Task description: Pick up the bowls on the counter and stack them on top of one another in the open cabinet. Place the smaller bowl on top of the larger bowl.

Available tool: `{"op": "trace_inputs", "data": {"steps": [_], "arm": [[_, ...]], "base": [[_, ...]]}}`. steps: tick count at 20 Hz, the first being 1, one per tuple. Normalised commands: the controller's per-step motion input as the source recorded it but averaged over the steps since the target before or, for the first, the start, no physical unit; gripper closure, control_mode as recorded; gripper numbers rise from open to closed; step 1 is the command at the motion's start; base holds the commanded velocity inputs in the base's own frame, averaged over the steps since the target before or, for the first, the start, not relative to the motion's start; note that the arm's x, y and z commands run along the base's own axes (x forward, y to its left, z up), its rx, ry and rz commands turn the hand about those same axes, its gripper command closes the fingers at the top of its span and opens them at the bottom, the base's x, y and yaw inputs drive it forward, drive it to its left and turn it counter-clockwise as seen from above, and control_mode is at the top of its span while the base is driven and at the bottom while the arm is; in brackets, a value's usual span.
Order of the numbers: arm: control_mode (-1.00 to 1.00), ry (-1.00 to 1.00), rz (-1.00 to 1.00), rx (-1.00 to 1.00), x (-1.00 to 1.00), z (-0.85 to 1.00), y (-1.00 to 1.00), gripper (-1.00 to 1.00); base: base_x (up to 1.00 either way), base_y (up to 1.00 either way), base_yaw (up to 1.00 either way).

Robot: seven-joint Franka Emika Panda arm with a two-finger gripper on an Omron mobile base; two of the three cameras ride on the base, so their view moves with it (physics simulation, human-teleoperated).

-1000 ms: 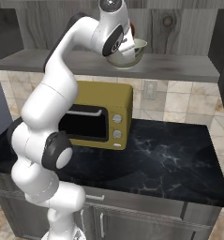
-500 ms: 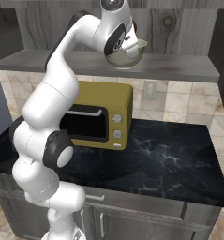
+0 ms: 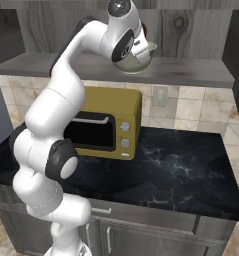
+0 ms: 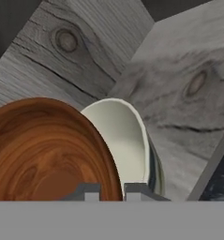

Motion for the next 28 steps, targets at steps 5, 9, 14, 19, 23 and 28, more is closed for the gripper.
{"op": "trace_inputs", "data": {"steps": [5,9,14,19,23,28], "arm": [[-1.0,0.0,-0.05,-0.05,0.19,-0.05,-0.07,1.0],[-1.0,0.0,-0.05,-0.04,0.21,-0.04,-0.05,1.0],[-1.0,0.04,-0.02,-0.01,0.11,-0.04,-0.03,1.0],[-1.0,0.13,0.01,0.0,0.05,-0.04,0.0,1.0],[-1.0,0.14,0.02,-0.01,0.09,-0.05,0.0,1.0],[-1.0,0.12,0.03,-0.01,0.08,-0.06,0.0,1.0]], "base": [[0.0,0.0,0.0],[0.0,0.0,0.0],[0.0,0.0,0.0],[0.0,0.0,0.0],[0.0,0.0,0.0],[0.0,0.0,0.0]]}}
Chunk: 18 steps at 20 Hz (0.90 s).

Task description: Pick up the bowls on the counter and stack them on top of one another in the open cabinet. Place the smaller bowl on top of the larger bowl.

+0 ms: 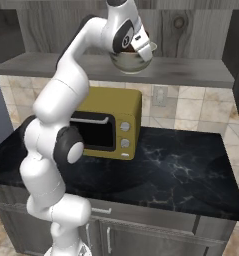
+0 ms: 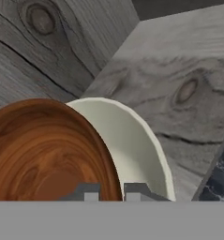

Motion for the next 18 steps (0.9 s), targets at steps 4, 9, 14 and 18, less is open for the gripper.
{"op": "trace_inputs", "data": {"steps": [4,9,14,18], "arm": [[-1.0,0.11,0.02,-0.02,0.08,-0.06,0.03,-1.0],[-1.0,0.05,0.01,-0.01,0.03,-0.09,0.0,-1.0],[-1.0,0.0,0.0,0.0,0.01,-0.06,-0.01,-1.0],[-1.0,-0.04,0.0,0.0,0.06,0.06,0.0,-1.0]], "base": [[0.0,0.0,0.0],[0.0,0.0,0.0],[0.0,0.0,0.0],[0.0,0.0,0.0]]}}
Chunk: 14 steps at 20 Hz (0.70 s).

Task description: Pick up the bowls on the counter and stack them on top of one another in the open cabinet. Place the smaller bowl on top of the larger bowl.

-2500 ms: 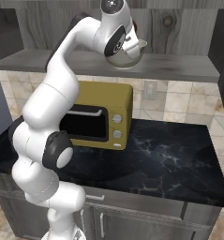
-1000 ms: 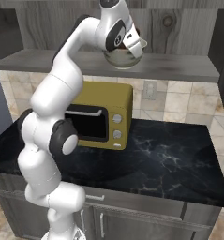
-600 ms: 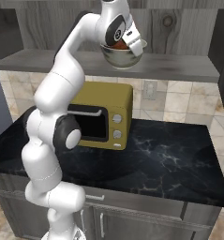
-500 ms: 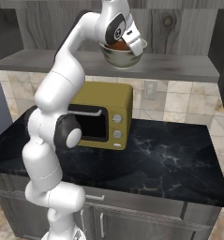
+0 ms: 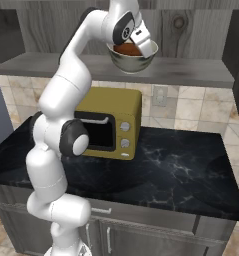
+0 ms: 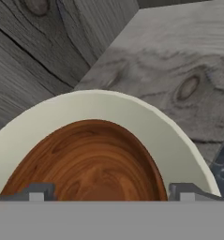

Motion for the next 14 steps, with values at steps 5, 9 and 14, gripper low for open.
{"op": "trace_inputs", "data": {"steps": [5,9,14], "arm": [[-1.0,-0.06,0.02,0.0,0.16,0.22,0.02,-1.0],[-1.0,-0.08,0.03,-0.01,0.13,0.25,0.04,-1.0],[-1.0,-0.15,0.03,0.0,-0.04,0.15,0.0,-1.0]], "base": [[0.0,0.0,0.0],[0.0,0.0,0.0],[0.0,0.0,0.0]]}}
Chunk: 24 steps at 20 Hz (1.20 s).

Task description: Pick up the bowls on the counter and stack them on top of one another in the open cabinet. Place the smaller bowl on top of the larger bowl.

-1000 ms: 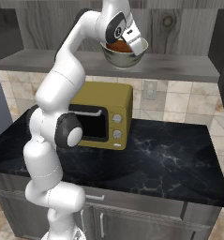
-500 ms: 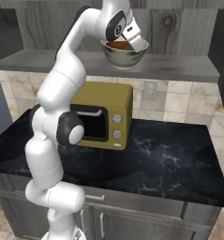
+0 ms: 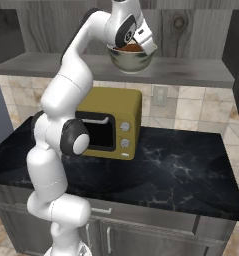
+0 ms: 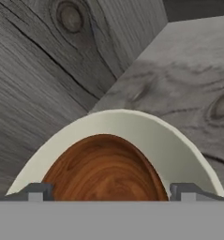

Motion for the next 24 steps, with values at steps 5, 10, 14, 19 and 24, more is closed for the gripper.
{"op": "trace_inputs", "data": {"steps": [5,10,14,19,24], "arm": [[-1.0,-0.16,0.03,0.0,0.0,0.27,0.0,-1.0],[-1.0,-0.15,0.04,0.0,0.0,0.37,0.0,-1.0],[-1.0,-0.15,0.05,0.0,0.0,0.36,0.0,-1.0],[-1.0,-0.14,0.05,0.0,0.0,0.3,0.0,-1.0],[-1.0,-0.08,0.05,-0.02,0.0,0.2,0.0,-1.0]], "base": [[0.0,0.0,0.0],[0.0,0.0,0.0],[0.0,0.0,0.0],[0.0,0.0,0.0],[0.0,0.0,0.0]]}}
